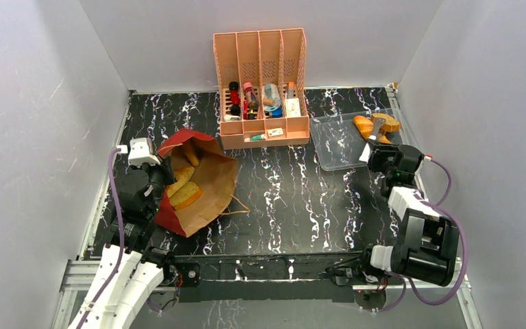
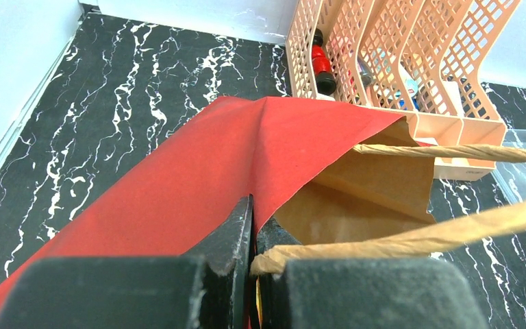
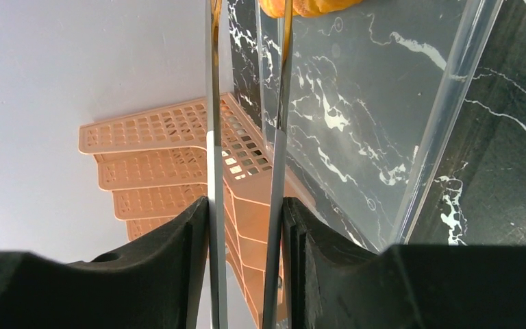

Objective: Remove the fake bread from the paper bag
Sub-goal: Place the fake bread in the container.

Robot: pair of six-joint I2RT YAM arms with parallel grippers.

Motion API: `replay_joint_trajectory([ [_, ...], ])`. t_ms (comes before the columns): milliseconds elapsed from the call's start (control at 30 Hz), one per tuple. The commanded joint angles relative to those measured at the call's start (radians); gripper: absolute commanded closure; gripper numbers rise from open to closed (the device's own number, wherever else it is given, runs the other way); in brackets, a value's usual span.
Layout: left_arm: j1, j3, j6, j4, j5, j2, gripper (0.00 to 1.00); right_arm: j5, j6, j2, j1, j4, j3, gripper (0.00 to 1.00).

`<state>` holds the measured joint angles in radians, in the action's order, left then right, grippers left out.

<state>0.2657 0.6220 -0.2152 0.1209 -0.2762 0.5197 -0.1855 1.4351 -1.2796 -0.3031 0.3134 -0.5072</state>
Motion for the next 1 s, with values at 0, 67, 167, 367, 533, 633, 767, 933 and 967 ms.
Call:
replay_joint_trajectory([
  [0,0.000,0.046,0.011,-0.032,0.013,-0.003,1.00,-0.026,0.010,0.066,-0.004,0.039,0.009,0.63],
  [67,0.000,0.045,0.008,-0.028,0.014,-0.005,1.00,-0.028,0.011,0.085,-0.004,0.029,0.021,0.63],
  [167,0.000,0.046,0.007,-0.021,0.015,-0.010,1.00,-0.034,0.013,0.114,-0.004,0.018,0.034,0.63],
  [367,0.001,0.054,0.006,-0.009,0.016,-0.017,1.00,-0.048,0.020,0.193,-0.004,-0.022,0.047,0.63],
  [533,0.001,0.045,0.006,-0.013,0.021,-0.020,1.00,-0.077,-0.004,0.274,0.007,-0.073,0.045,0.66],
  [633,0.001,0.036,0.007,-0.021,0.030,-0.021,1.00,-0.108,-0.033,0.319,0.029,-0.110,0.041,0.67],
  [767,0.000,0.025,0.016,-0.032,0.042,-0.027,1.00,-0.121,-0.079,0.383,0.102,-0.164,0.039,0.68],
  [933,0.000,0.020,0.032,-0.034,0.048,-0.024,1.00,-0.096,-0.126,0.452,0.254,-0.231,0.027,0.69],
  [967,0.000,0.019,0.033,-0.034,0.048,-0.025,1.00,-0.090,-0.131,0.467,0.281,-0.245,0.026,0.69],
])
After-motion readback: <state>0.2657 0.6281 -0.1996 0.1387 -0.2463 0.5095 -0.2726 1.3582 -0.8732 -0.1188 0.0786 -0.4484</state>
